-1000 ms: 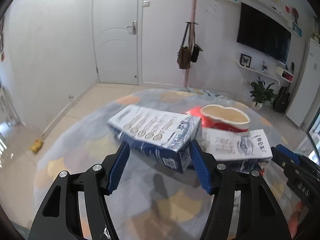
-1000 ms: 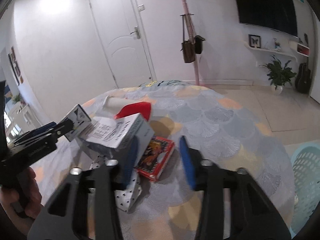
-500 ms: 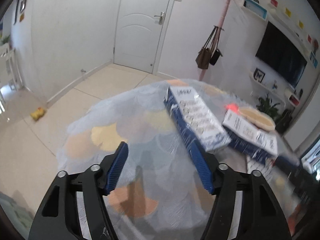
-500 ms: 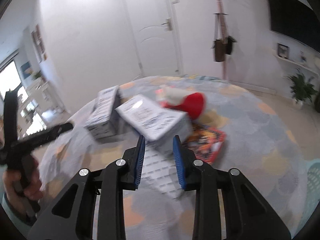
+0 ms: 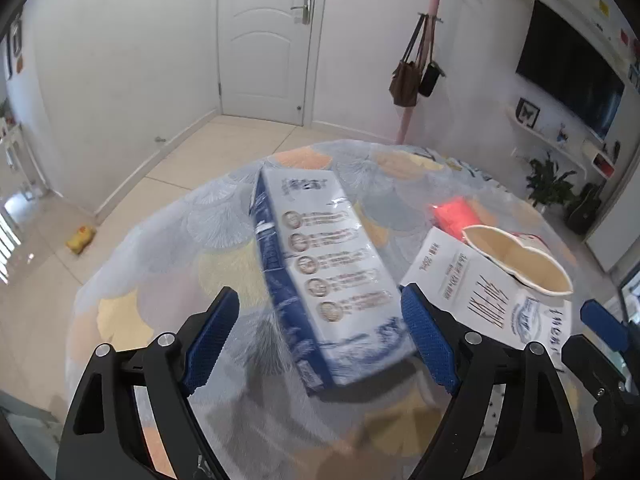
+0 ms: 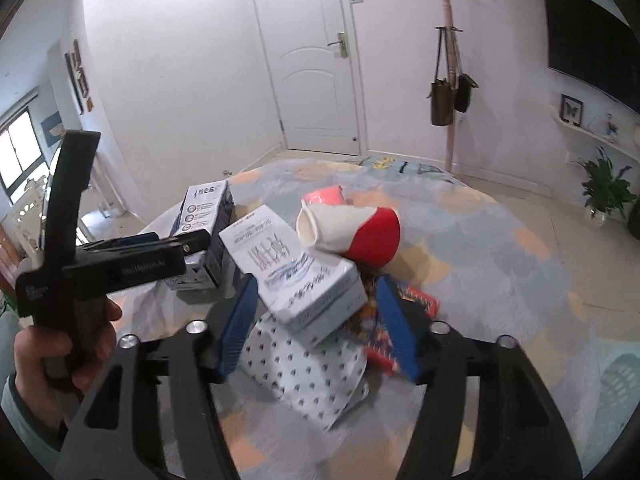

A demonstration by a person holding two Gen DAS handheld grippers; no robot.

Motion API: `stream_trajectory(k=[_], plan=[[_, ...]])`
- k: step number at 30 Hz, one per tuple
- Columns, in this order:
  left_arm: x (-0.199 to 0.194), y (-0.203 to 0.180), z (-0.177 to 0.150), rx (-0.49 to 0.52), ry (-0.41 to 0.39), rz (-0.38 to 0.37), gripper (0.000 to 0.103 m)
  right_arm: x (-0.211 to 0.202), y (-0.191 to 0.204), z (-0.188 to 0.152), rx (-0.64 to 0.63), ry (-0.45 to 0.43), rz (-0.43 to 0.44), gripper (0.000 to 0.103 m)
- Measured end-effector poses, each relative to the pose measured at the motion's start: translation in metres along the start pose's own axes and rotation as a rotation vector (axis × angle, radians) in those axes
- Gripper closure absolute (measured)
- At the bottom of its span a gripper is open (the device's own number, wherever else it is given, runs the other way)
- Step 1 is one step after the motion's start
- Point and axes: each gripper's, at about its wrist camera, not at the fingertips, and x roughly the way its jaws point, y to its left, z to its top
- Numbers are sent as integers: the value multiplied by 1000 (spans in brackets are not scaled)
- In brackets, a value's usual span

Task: Collect trash
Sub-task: 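Grasp a blue-and-white milk carton with the left tool while the right tool grasps a white milk carton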

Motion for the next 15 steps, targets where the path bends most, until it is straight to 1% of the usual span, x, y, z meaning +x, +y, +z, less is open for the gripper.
stream_trajectory(k=[3,4,9,11,12,13,15], plan=[[3,1,6,13,25,-13,21,14,-4,10,0,47,70,44],[3,4,6,14,32,-25,21,18,-5,11,2,60,78,44],[-7,23,2,31,45,-30,22,19,-7,11,-4,66,114,44],[-10,30,1,31,43,-26,23,18,-4,7,-3,91,166,44],[-11,35,1,25,43,-29,25,18,-1,4,-11,93,167,44],[-12,40,2,16,41,-42,27,17,5,2,-33,90,149,44],[-13,45,5,-7,39,-84,27,17,14,1,-61,83,114,44]])
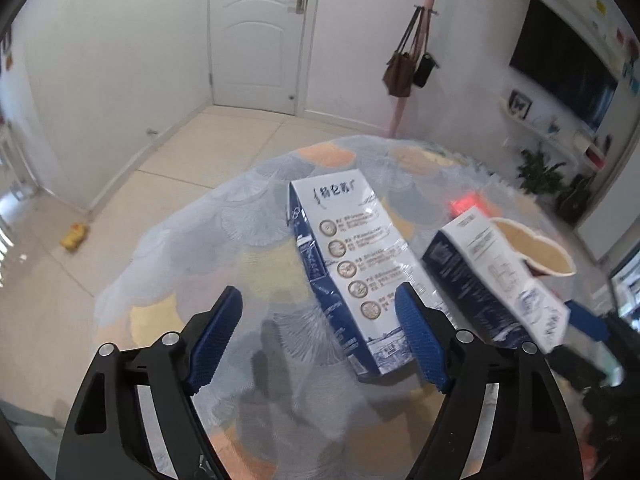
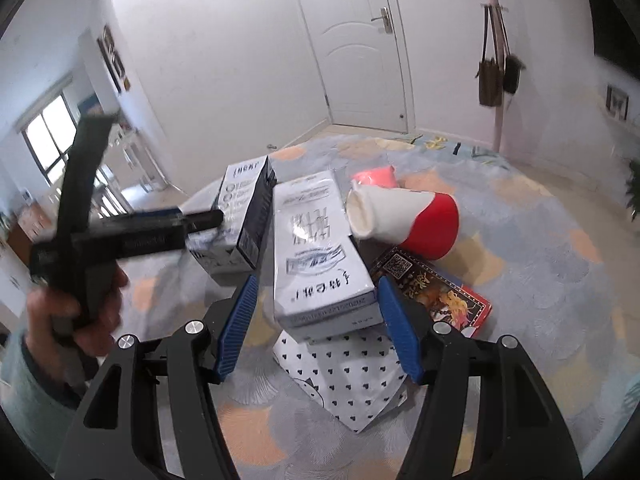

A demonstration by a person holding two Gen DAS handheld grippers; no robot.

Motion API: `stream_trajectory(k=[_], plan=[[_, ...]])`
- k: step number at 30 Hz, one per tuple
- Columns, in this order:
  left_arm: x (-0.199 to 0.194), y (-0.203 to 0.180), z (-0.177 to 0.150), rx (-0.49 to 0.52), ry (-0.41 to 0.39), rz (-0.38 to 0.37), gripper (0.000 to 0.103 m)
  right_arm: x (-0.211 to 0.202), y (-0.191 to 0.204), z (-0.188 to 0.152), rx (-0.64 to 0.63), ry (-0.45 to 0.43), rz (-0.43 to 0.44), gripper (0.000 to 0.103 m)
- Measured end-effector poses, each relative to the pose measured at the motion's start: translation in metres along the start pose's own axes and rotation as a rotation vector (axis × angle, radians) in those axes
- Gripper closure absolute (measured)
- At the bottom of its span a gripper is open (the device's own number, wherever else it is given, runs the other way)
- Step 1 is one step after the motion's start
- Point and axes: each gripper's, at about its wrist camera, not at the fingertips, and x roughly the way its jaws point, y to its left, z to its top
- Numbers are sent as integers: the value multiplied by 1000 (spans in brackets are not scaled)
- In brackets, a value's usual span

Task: Collect trash
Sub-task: 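Grasp a blue-and-white milk carton with the left tool while the right tool grasps a white milk carton, then carry both milk cartons over the blue basket and open both tools to drop them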

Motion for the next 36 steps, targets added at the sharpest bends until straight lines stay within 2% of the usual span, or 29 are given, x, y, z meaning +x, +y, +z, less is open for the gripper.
stream_trajectory(k=[4,10,12,14,19,24,29,33,36], plan=[[10,-2,13,-55,30,-72,24,4,6,6,9,-1,-18,44],[48,-14,31,-112,94,-12,23,18,11,5,7,21,-76,43],[55,-17,31,-111,108,11,28,20,11,5,12,22,-82,43],[58,-20,28,-100,112,18,28,23,11,6,9,21,-100,43],[52,-20,24,-56,109,-3,38,35,12,9,9,49,-146,43],[30,-11,2,16,112,-52,39,26,21,4,52,48,-167,48],[3,9,-30,17,106,-96,39,7,46,-12,75,72,-201,49],[-20,21,-57,4,84,-106,39,-4,53,-40,189,142,-130,49],[-31,25,-73,8,81,-115,39,-17,61,-65,220,161,-97,49]])
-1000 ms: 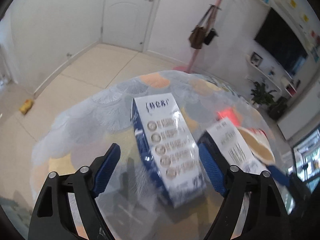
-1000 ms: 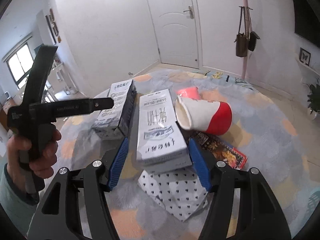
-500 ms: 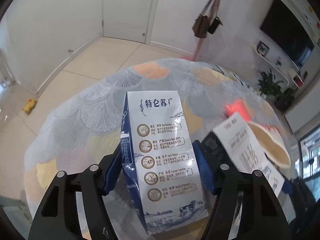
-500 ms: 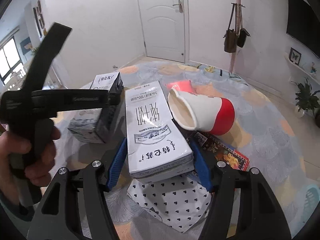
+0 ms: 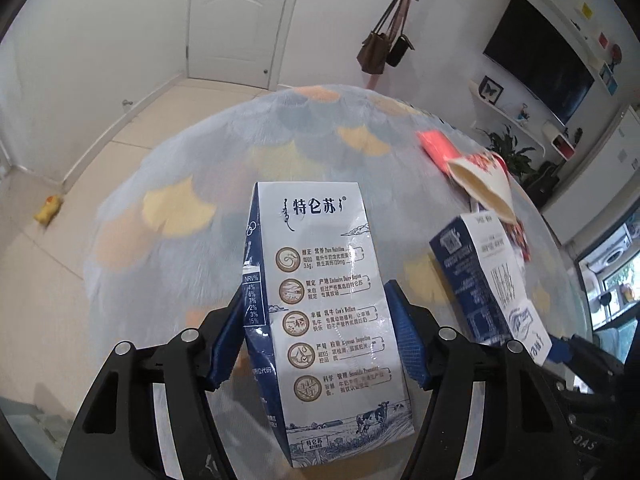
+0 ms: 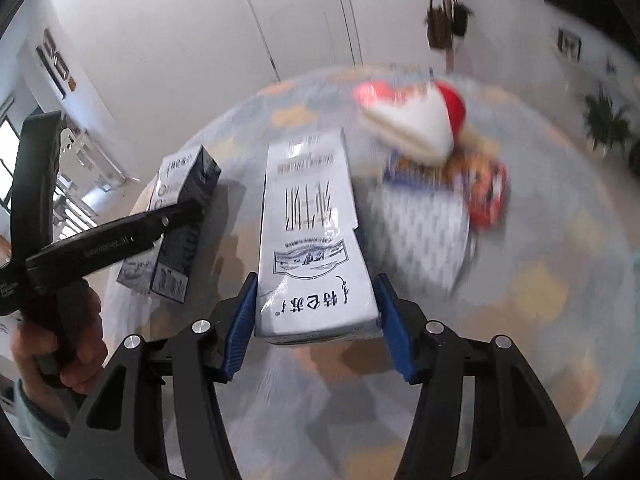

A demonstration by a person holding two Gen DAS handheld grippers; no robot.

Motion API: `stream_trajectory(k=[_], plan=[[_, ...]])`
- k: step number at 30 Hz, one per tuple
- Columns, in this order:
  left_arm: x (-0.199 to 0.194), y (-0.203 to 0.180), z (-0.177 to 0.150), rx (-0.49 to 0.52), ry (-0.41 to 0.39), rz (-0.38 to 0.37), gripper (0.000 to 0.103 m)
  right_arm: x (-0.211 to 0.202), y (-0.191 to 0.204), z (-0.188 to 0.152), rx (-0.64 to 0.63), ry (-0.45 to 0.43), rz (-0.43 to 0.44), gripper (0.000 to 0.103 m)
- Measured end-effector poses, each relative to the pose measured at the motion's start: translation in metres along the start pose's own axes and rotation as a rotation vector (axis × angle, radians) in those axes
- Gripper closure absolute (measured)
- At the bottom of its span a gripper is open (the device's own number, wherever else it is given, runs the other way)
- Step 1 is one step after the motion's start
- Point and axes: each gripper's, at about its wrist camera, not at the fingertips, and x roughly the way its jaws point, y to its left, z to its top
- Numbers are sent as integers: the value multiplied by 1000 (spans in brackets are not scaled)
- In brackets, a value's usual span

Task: Collect trash
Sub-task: 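Carry both milk cartons over the blue basket and open both tools to drop them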

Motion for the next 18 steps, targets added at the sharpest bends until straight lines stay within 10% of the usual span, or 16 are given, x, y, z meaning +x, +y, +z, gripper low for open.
stream_trajectory(k=[9,18], plan=[[-8,-8,-21,18,-13,-2,39,4,12,6,-88,-8,-101,35],[-19,-19,-23,49,-39,3,39,27,28,16,-177,-21,-170,46]])
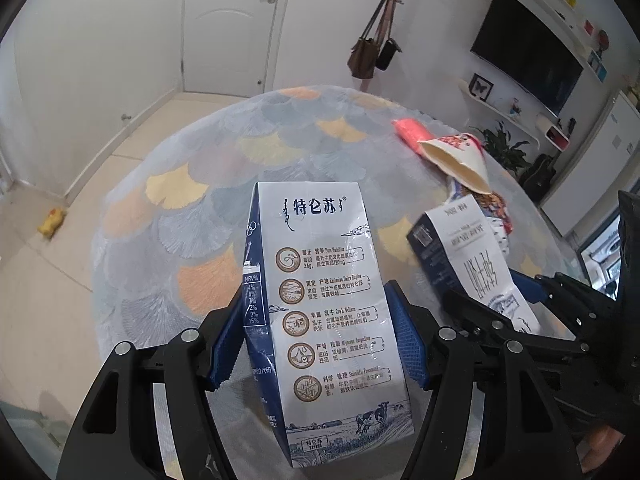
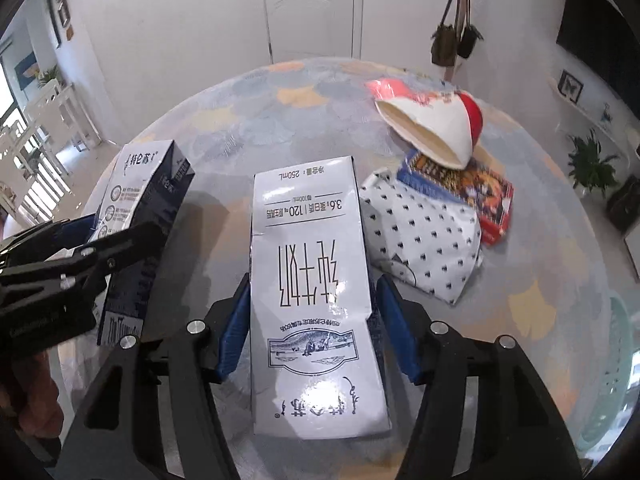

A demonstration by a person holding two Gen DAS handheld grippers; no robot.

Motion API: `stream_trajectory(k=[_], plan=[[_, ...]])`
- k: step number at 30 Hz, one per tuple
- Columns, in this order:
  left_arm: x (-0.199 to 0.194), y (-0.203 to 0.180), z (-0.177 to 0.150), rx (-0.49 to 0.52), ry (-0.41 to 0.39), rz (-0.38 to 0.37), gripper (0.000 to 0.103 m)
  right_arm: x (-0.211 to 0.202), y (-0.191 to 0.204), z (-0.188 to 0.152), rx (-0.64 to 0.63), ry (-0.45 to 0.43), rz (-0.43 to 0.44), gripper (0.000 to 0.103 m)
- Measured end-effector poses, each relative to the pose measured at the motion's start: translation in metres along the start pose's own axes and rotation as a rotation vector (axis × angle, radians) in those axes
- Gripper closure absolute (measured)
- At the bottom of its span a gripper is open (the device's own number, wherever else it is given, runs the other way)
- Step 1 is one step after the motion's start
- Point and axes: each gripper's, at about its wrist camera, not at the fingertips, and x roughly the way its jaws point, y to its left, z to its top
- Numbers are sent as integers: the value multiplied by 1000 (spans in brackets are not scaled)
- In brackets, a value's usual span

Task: Collect trash
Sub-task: 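Carry both milk cartons over the blue basket and open both tools to drop them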

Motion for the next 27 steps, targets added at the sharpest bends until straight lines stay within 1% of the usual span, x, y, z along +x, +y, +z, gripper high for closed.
stream_trajectory(k=[2,4,6,8,11,12,15,16,17,19,23,26,27], plan=[[-4,-7,3,14,-14,-10,39,-10,-5,0,15,-29,23,47],[-9,-17,5,36,-37,-24,39,-25,-13,1,29,-66,24,47],[-12,-31,8,72,-63,-27,39,-45,-24,2,42,-114,-6,47],[-15,-46,12,92,-82,-60,39,-59,-38,2,64,-144,-35,47],[-18,-75,21,128,-110,-100,39,-83,-71,0,129,-192,-68,47],[-19,-90,25,149,-121,-111,39,-89,-81,-1,147,-202,-77,47],[-20,-135,35,219,-155,-139,39,-114,-127,-8,231,-241,-125,47],[-20,-148,37,237,-164,-160,39,-120,-140,-11,252,-251,-142,47],[-20,-165,39,261,-177,-199,39,-126,-152,-14,272,-259,-158,47],[-16,-195,41,300,-187,-242,39,-137,-180,-23,324,-269,-182,47],[-4,-254,42,365,-178,-319,39,-157,-234,-48,431,-286,-234,47],[6,-304,34,428,-164,-368,39,-165,-269,-69,505,-279,-269,47],[10,-315,31,439,-158,-382,39,-167,-283,-78,537,-273,-284,47]])
